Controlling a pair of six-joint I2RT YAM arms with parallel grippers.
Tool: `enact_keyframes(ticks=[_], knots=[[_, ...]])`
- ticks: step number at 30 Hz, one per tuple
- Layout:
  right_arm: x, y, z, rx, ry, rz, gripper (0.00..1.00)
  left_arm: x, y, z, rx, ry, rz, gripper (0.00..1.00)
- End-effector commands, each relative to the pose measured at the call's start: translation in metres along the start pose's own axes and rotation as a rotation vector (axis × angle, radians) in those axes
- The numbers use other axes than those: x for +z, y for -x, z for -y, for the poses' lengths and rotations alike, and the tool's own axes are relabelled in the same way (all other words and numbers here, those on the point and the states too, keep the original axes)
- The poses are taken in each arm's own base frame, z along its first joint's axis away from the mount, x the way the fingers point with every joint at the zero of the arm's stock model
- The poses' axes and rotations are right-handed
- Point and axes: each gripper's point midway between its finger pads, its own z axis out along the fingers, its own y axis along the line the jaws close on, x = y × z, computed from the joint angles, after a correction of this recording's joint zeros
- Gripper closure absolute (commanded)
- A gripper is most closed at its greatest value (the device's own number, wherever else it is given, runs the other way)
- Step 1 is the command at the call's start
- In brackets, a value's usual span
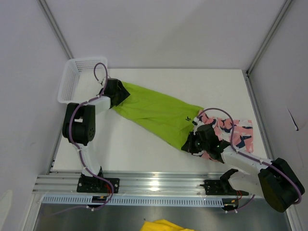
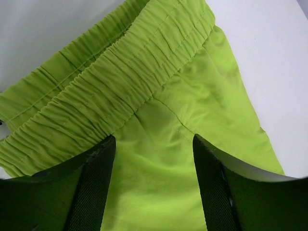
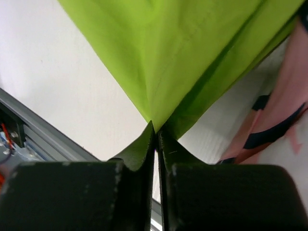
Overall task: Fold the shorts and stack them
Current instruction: Fold the shorts
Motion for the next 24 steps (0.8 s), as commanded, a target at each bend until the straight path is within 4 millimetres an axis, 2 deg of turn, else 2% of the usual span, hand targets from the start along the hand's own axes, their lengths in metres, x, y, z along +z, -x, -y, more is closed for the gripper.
enact_keyframes(ticks=[1, 3, 5, 6, 8, 9, 10, 15, 20, 23, 24], knots=[[-0.002, -0.004, -0.006, -0.092, -0.005, 0.041, 0.94, -0.001, 0.011, 0.002, 0.012, -0.001, 0.031, 0.32], [-0.002, -0.014, -0.013, -0.145, 0.009, 0.032, 0.90, 0.000, 0.011, 0.002, 0.012, -0.001, 0.029, 0.31], [-0.006, -0.011, -0.021, -0.181, 0.026, 0.058, 0.85, 0.000, 0.011, 0.002, 0.013, 0.001, 0.029, 0.31], [-0.007, -0.012, -0.025, -0.199, 0.032, 0.059, 0.72, 0.000, 0.009, 0.001, 0.013, 0.006, 0.025, 0.31], [-0.010, -0.009, -0.024, -0.205, 0.016, 0.089, 0.62, 0.001, 0.010, 0.002, 0.013, 0.003, 0.025, 0.31], [-0.012, -0.008, -0.024, -0.202, 0.017, 0.096, 0.52, 0.001, 0.011, 0.002, 0.013, 0.002, 0.026, 0.31], [-0.014, -0.005, -0.026, -0.199, 0.022, 0.115, 0.47, 0.001, 0.010, 0.002, 0.013, 0.003, 0.025, 0.31], [-0.019, 0.009, -0.039, -0.200, 0.060, 0.162, 0.35, 0.001, 0.011, 0.002, 0.012, 0.003, 0.026, 0.31], [-0.015, 0.022, -0.048, -0.200, 0.083, 0.178, 0.36, 0.001, 0.010, 0.002, 0.014, 0.002, 0.024, 0.31], [-0.010, 0.025, -0.048, -0.187, 0.081, 0.165, 0.52, 0.001, 0.010, 0.002, 0.015, 0.003, 0.022, 0.31], [-0.007, 0.022, -0.046, -0.175, 0.076, 0.152, 0.65, 0.001, 0.010, 0.002, 0.014, 0.001, 0.022, 0.31]])
